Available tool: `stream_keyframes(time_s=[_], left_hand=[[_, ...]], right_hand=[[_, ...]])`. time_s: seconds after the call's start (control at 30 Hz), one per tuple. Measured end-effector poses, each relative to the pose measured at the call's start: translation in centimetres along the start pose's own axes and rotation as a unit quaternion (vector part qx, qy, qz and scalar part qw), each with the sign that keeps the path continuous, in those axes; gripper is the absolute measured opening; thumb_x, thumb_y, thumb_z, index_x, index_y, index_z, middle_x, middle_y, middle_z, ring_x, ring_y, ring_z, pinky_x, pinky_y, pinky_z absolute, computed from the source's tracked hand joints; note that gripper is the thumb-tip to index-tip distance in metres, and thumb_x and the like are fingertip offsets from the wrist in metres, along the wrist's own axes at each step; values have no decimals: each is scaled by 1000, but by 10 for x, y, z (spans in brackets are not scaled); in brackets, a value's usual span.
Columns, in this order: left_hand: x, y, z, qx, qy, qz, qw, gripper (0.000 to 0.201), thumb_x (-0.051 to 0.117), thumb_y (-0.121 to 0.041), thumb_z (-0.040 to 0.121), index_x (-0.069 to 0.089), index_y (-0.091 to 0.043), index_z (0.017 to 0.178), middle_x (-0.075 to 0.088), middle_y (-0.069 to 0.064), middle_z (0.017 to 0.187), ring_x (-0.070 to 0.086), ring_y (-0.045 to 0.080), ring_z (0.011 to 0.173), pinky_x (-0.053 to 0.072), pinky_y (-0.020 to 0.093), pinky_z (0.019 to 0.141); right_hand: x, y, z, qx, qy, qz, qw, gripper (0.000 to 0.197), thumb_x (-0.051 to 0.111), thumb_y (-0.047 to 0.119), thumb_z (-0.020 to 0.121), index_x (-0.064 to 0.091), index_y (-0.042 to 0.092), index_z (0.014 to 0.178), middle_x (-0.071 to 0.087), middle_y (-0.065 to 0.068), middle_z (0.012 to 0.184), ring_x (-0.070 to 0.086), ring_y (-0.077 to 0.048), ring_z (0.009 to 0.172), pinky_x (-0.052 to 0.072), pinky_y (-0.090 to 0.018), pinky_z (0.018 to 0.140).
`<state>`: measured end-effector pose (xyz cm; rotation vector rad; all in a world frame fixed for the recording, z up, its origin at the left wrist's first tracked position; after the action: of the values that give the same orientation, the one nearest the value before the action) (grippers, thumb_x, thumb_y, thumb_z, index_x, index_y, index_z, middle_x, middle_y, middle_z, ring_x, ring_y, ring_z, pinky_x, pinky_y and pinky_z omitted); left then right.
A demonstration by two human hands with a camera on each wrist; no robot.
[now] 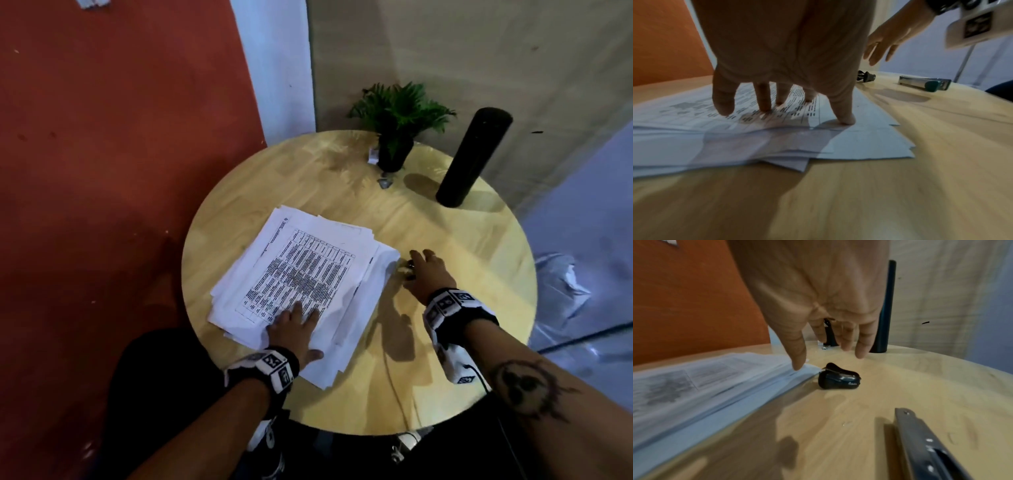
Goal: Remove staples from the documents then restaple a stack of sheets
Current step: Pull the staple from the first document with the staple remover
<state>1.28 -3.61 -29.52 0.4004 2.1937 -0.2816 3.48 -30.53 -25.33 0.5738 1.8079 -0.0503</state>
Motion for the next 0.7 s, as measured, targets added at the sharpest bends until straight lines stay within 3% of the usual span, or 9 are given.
stream_keyframes(time_s=[0.1,0.2,0.3,0.4,0.5,0.57,0.6,0.67,0.7], left_hand=[[-2,-7,-2,19,-40,9,999,83,56,-57,84,15,-22,148,16,16,152,21,35,137,28,49,105],[-14,-4,3,21,-57,-40,997,77,53,-60,84,23,-24,146,32,11,144,33,30,131,31,46,102],[-41,22,19,-40,-103,-138,984,68,56,-53,87,32,-23,144,35,8,146,33,28,134,31,44,105],[-64,53,37,-132,-136,-226,955,69,61,-44,87,32,-18,144,32,13,147,30,32,135,31,45,106],[-74,77,53,-207,-146,-277,927,84,69,-44,81,25,-15,146,27,17,147,26,35,136,29,48,106],[-73,84,63,-222,-135,-285,923,94,73,-46,77,19,-14,148,25,18,148,24,36,136,30,50,107],[-71,85,68,-224,-123,-283,924,101,74,-47,74,15,-13,149,24,19,149,24,36,137,29,50,108],[-64,83,73,-227,-98,-285,926,112,79,-47,69,9,-13,150,20,18,152,20,36,140,27,52,110],[-60,80,74,-228,-95,-296,923,115,81,-47,67,8,-14,150,17,16,154,18,35,141,26,54,111]], right_hand=[[11,5,9,33,8,-9,999,44,40,21,95,33,16,138,26,-13,144,29,-35,129,42,-46,86],[23,5,14,52,21,-19,998,38,34,22,97,40,12,133,39,-12,134,31,-35,125,39,-44,85],[22,1,20,39,8,-45,998,35,37,22,96,46,13,128,46,-13,126,36,-34,120,39,-39,78],[16,-5,22,46,-2,-34,998,35,42,25,96,45,9,126,44,-17,125,46,-35,113,39,-38,73],[11,3,17,55,-66,100,991,37,49,28,94,44,3,120,43,-23,122,55,-42,96,36,-36,67],[15,20,7,30,-82,251,964,42,63,31,83,49,0,108,53,-24,105,56,-40,86,41,-39,66],[23,31,0,18,-63,334,940,42,66,32,78,51,1,103,57,-21,92,57,-35,78,47,-42,64],[49,58,-19,33,20,457,889,37,69,25,81,54,2,105,57,-13,76,54,-21,58,49,-28,51],[65,70,-27,40,41,481,875,35,69,22,83,55,2,108,59,-13,77,52,-16,55,46,-24,48]])
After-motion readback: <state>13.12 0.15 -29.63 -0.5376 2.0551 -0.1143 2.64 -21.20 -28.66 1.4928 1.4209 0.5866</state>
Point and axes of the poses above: each hand's wrist, its own z-axis towards the middle knuckle, its own x-axis out of the palm, y = z × x, the point moved 4 cm from there along z, towards the middle knuckle
